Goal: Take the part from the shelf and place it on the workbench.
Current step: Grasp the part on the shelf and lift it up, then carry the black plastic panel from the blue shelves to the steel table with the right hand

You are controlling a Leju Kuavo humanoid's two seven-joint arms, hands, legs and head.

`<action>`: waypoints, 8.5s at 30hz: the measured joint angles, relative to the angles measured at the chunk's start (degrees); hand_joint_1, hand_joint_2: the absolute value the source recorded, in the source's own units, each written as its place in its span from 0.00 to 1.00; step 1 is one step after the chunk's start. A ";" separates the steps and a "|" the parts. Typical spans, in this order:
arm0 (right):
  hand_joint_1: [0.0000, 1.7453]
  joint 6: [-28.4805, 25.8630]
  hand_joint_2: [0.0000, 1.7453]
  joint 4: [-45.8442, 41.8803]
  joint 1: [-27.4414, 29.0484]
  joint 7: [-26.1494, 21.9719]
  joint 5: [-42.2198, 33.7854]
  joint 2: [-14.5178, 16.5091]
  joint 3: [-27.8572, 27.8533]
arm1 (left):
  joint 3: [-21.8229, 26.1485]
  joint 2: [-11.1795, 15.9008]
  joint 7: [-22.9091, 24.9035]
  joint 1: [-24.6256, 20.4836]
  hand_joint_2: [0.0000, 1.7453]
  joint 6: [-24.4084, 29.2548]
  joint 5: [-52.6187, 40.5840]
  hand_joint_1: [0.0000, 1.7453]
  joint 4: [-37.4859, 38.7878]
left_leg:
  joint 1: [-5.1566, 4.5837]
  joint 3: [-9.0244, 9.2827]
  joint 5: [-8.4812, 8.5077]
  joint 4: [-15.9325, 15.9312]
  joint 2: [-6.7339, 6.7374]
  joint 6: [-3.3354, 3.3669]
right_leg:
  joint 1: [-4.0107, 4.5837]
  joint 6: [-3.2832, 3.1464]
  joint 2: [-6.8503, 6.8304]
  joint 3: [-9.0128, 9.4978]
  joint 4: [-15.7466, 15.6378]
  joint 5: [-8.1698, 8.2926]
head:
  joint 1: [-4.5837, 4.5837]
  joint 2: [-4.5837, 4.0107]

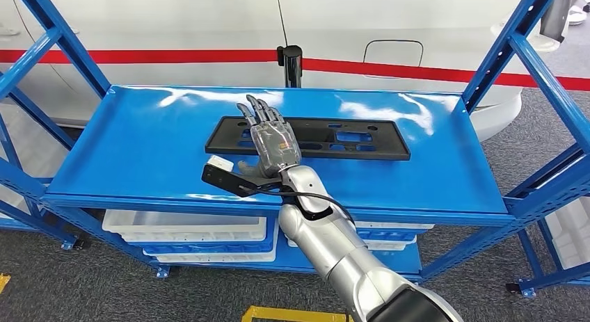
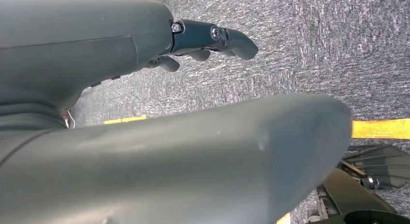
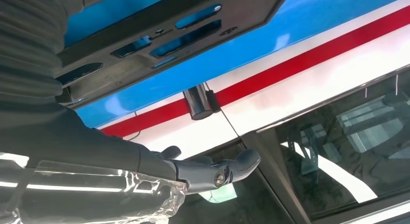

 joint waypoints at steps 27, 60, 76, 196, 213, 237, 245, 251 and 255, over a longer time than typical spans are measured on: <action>0.00 -3.45 1.00 12.16 -2.81 11.42 19.57 -0.66 0.85 | 1.32 0.01 -0.22 0.00 0.00 -0.09 -1.65 0.00 0.00 | 0.00 0.01 0.06 0.02 0.01 0.14 | 0.00 0.01 0.00 0.00 0.00 0.01 | 0.01 0.00; 1.00 -6.00 1.00 17.40 -3.91 19.58 26.75 -5.54 -5.57 | 1.90 -0.02 -1.74 -0.42 0.00 -0.73 -4.61 0.00 0.04 | 0.01 0.02 0.06 0.04 0.02 0.14 | -0.01 0.02 0.02 0.00 -0.01 0.02 | 0.00 0.00; 1.00 -9.36 1.00 16.54 -2.96 21.99 26.78 -7.50 -1.49 | 3.48 -0.02 -13.17 -1.83 0.00 3.49 -3.52 0.00 -0.17 | 0.01 0.02 0.06 0.05 0.02 0.14 | -0.01 0.02 0.01 0.00 -0.01 0.02 | 0.00 0.00; 1.00 -4.28 1.00 -51.20 18.09 -8.24 -16.89 -11.90 -9.48 | 31.16 -1.43 -35.04 -0.48 0.00 -17.46 13.88 0.00 -1.52 | -1.96 -0.20 2.35 -2.35 1.33 6.04 | -1.35 3.92 -0.56 -5.74 14.60 -5.38 | 0.67 0.00; 1.00 -5.39 1.00 -52.84 19.90 -8.43 -16.59 -12.72 -9.73 | 31.30 -1.60 -35.97 -0.18 0.00 -18.77 12.57 0.00 -1.54 | -0.43 -2.37 -5.85 12.92 0.53 3.20 | -1.06 1.25 -0.49 -4.62 3.29 0.91 | 0.08 0.00; 1.00 -5.92 1.00 -52.98 20.27 -10.28 -19.52 -15.08 -11.00 | 32.69 -2.36 -38.10 -0.19 0.00 -19.19 12.72 0.00 -1.57 | -1.20 -9.43 -0.11 6.30 0.63 1.66 | -0.97 0.06 -0.89 3.81 0.50 -3.93 | -0.37 0.00; 1.00 -5.93 1.00 -52.44 19.98 -10.76 -20.64 -15.26 -11.01 | 33.03 -2.13 -38.92 -0.24 0.00 -19.27 13.10 0.00 -1.68 | -0.52 1.18 -3.94 5.84 0.15 1.90 | -0.87 1.11 -0.80 -1.40 0.63 0.82 | -0.51 0.00; 1.00 -6.00 1.00 -51.94 19.37 -10.94 -20.74 -15.47 -11.03 | 33.79 -2.08 -39.17 -0.52 0.00 -19.31 13.26 0.00 -1.79 | -1.57 4.26 -1.46 -2.09 0.41 4.97 | -1.00 2.94 -0.88 -2.84 1.08 1.14 | -0.62 0.00; 1.00 -6.08 1.00 -51.63 19.55 -11.00 -20.86 -16.09 -11.16 | 33.85 -2.33 -39.15 -0.65 0.00 -19.28 13.16 0.00 -1.79 | -1.71 0.99 1.95 -2.85 0.76 5.75 | -0.94 2.36 -0.74 -6.76 13.71 -7.06 | -0.05 0.00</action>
